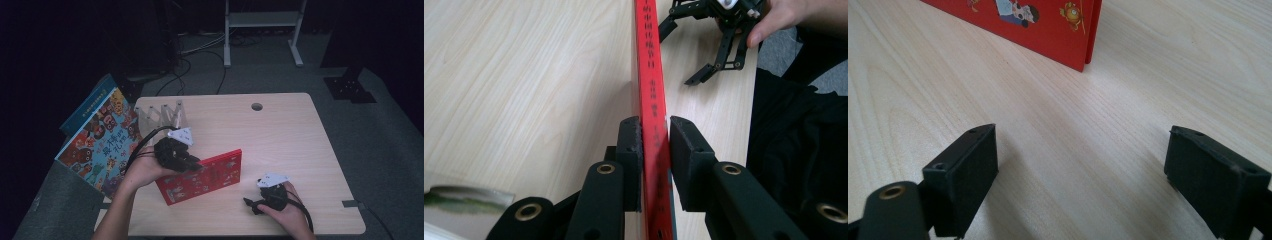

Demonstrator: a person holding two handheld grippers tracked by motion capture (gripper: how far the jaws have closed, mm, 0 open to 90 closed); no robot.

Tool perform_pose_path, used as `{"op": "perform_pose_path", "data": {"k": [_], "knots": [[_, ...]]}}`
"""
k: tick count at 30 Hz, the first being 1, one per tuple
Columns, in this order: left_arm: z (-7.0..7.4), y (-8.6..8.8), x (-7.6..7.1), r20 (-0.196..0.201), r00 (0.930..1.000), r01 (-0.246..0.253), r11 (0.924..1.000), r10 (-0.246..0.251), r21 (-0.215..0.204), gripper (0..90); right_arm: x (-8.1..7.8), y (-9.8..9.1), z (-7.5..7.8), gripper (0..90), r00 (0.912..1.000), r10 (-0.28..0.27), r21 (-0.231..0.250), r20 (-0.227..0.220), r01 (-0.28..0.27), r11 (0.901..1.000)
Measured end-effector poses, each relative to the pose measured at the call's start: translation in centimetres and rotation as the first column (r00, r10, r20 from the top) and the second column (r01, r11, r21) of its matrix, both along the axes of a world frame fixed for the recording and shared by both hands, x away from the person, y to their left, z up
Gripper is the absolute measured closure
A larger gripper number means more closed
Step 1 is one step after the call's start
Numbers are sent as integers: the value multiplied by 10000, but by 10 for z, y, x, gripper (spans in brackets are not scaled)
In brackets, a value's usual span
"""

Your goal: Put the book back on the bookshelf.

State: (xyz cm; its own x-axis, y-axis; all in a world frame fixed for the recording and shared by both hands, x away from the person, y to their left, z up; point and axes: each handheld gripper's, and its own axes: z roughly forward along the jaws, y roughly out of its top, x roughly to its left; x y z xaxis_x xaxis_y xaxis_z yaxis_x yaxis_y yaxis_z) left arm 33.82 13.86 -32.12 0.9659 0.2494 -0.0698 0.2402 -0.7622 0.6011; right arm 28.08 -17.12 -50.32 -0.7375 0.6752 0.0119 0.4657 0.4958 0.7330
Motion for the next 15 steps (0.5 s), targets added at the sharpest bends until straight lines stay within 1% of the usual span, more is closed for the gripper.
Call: {"op": "perform_pose_path", "data": {"k": [2,4,6,12,15], "knots": [[0,-5,2,-9,10000,-34,10000,34,87,736,0,0,0,129,10000,-1,0,-3,1,10000],[-1,-11,5,-100,9999,143,9997,-141,216,727,0,0,0,129,10000,-1,1,-6,1,10000],[-2,-18,6,-74,10000,24,9995,-22,315,718,0,0,0,129,10000,-3,2,-4,3,10000],[2,-32,12,51,10000,9,9994,-10,334,706,0,0,0,129,10000,37,-8,13,-37,10000],[3,-41,16,8,10000,39,9992,-40,393,716,0,0,0,129,10000,26,5,9,-26,10000]]}}
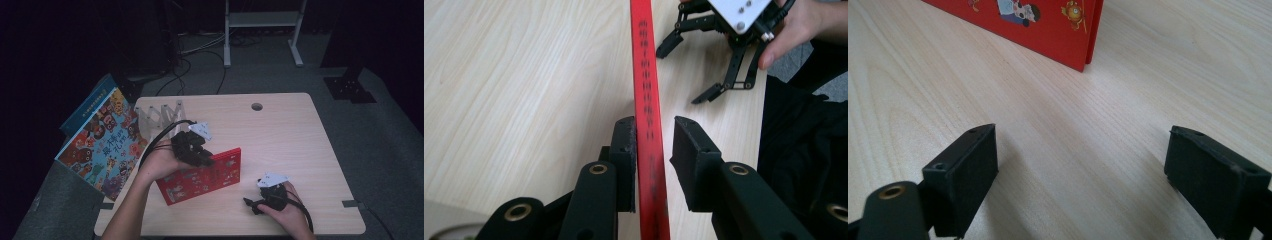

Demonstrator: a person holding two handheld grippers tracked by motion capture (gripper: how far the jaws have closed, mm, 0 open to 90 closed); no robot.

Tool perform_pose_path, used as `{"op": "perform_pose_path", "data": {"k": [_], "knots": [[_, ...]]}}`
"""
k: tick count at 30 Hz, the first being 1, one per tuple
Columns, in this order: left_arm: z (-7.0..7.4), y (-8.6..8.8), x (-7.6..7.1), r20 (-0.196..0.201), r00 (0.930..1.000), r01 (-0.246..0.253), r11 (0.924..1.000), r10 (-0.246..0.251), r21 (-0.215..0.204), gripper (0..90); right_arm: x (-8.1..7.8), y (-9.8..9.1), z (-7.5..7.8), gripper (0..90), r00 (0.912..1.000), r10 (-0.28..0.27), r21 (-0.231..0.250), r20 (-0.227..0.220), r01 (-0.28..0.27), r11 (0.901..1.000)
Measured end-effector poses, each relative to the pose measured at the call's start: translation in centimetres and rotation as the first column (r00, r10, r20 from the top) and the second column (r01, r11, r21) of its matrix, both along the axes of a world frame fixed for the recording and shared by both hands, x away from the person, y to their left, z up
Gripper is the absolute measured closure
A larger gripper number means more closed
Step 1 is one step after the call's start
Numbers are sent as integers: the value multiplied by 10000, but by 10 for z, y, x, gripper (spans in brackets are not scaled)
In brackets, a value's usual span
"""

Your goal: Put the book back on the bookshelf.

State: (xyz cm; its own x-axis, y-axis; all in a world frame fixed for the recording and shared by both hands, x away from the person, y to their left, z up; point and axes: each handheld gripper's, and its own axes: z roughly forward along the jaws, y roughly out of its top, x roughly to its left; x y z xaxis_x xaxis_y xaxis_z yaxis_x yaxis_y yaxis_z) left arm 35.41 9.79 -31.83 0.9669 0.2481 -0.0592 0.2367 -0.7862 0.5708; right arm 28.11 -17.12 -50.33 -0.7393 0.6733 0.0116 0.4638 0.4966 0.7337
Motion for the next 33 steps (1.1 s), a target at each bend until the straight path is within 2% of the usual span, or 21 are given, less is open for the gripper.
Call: {"op": "perform_pose_path", "data": {"k": [4,9,18,23,27,30,33], "knots": [[0,-11,3,-19,9999,172,9997,-171,156,771,0,0,0,129,10000,14,-6,44,-14,10000],[1,-13,0,58,9993,379,9986,-382,363,792,1,0,0,129,10000,30,-12,62,-30,10000],[2,2,-19,224,9932,1131,9924,-1143,489,794,1,-1,0,129,9999,82,-66,80,-81,9999],[1,6,-21,179,9927,1188,9923,-1195,358,787,1,0,0,128,9999,93,-75,85,-93,9999],[1,2,-18,96,9928,1189,9924,-1192,304,773,1,0,0,128,9999,93,-76,87,-92,9999],[0,-8,-17,6,9916,1292,9911,-1293,311,733,1,0,0,128,10000,57,-50,50,-57,10000],[1,-17,-15,-13,9910,1339,9904,-1339,346,732,1,0,0,128,10000,36,-31,42,-36,10000]]}}
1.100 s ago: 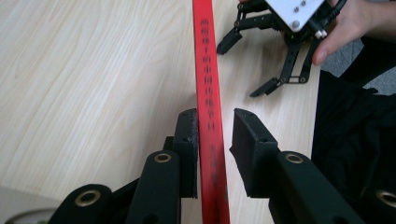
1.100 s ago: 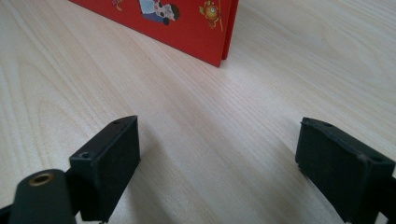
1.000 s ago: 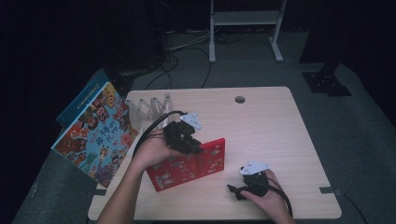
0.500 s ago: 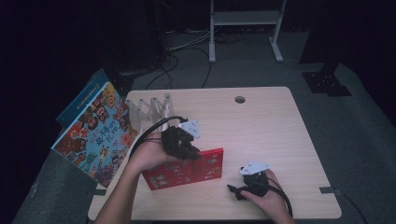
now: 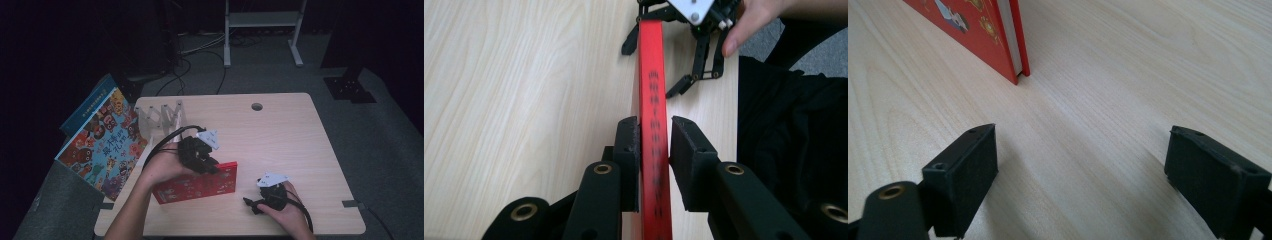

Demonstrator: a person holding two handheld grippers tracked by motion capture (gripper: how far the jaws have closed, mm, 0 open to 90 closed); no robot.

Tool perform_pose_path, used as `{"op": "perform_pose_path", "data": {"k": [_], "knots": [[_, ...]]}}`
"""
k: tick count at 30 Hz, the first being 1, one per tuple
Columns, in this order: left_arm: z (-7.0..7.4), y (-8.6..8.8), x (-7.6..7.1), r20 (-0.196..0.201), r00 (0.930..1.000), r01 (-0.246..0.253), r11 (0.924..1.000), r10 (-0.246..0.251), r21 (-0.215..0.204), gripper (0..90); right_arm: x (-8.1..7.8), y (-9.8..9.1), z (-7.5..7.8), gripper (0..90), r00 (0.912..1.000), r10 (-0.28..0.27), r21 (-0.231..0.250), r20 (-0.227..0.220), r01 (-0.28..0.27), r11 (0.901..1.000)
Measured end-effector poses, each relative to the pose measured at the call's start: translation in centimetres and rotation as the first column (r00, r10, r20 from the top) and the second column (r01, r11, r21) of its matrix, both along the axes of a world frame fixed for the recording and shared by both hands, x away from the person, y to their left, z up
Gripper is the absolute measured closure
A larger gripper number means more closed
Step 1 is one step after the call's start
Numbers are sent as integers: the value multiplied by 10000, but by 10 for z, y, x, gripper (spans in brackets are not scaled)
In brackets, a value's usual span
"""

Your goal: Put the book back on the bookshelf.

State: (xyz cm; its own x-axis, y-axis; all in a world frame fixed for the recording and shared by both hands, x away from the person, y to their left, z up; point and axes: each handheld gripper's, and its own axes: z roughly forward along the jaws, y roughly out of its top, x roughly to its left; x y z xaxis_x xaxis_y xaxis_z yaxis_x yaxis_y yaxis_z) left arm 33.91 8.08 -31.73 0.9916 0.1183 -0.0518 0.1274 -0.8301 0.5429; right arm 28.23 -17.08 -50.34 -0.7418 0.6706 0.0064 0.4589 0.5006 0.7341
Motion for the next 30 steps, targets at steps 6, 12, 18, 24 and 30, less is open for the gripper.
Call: {"op": "perform_pose_path", "data": {"k": [6,12,18,24,30], "knots": [[1,-18,4,-20,10000,24,9999,-24,118,734,0,0,0,128,10000,-11,-2,-3,11,10000],[-6,-31,4,-36,9999,114,9985,-113,533,734,0,0,0,128,10000,-8,-1,0,8,10000],[-13,-38,4,-143,9998,141,9970,-131,757,742,0,0,0,128,10000,-6,-2,1,6,10000],[-15,-38,4,32,10000,14,9965,-16,837,775,1,0,0,127,10000,39,-13,24,-39,10000],[-14,-39,3,143,9998,-114,9955,101,936,791,1,0,0,127,10000,43,-12,25,-43,10000]]}}
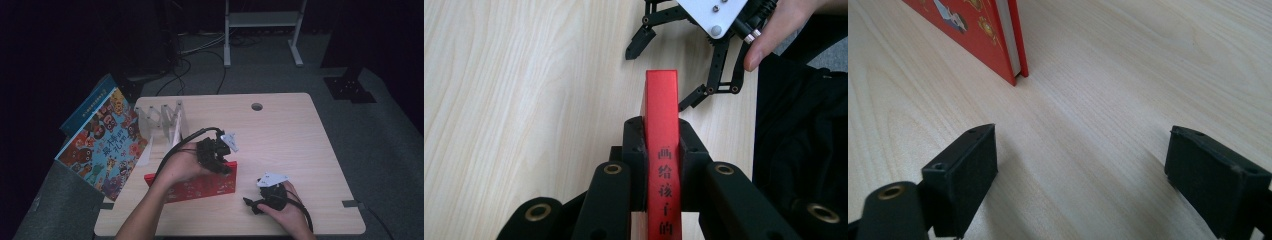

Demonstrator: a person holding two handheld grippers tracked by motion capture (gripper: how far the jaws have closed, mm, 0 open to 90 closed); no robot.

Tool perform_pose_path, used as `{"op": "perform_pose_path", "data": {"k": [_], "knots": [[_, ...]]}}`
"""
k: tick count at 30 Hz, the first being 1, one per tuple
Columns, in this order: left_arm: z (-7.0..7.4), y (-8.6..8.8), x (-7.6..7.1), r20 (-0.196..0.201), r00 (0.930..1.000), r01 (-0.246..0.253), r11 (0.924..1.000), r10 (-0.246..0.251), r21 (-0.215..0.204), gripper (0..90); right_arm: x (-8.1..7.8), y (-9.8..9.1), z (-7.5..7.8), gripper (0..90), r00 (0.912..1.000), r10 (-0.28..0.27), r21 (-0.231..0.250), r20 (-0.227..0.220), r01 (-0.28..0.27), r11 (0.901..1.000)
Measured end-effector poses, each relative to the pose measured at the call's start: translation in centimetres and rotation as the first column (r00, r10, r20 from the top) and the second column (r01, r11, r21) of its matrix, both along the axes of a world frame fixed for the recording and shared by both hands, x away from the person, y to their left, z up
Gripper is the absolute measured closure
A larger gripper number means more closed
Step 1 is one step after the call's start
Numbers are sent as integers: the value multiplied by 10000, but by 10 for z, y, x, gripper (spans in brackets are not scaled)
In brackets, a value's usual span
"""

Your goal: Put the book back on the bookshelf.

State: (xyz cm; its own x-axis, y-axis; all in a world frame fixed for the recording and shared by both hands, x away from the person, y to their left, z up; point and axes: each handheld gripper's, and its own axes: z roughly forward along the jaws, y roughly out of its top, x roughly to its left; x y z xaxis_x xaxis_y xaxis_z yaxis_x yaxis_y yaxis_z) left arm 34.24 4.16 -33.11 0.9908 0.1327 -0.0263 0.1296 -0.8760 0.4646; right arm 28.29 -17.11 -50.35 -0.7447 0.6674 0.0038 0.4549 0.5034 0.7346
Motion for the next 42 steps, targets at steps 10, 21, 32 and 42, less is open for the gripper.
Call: {"op": "perform_pose_path", "data": {"k": [10,21,32,42], "knots": [[15,9,-6,118,9999,129,9978,-121,-655,795,0,0,0,126,10000,-7,6,-4,7,10000],[46,39,-13,275,9996,62,9576,18,-2880,795,0,0,0,126,10000,-18,10,-9,18,10000],[57,65,-10,683,9926,-648,9120,1009,-4050,795,0,0,0,126,10000,-45,28,13,45,10000],[57,82,-9,735,9819,-1178,8675,1743,-4833,795,0,0,0,126,10000,-55,37,-24,55,10000]]}}
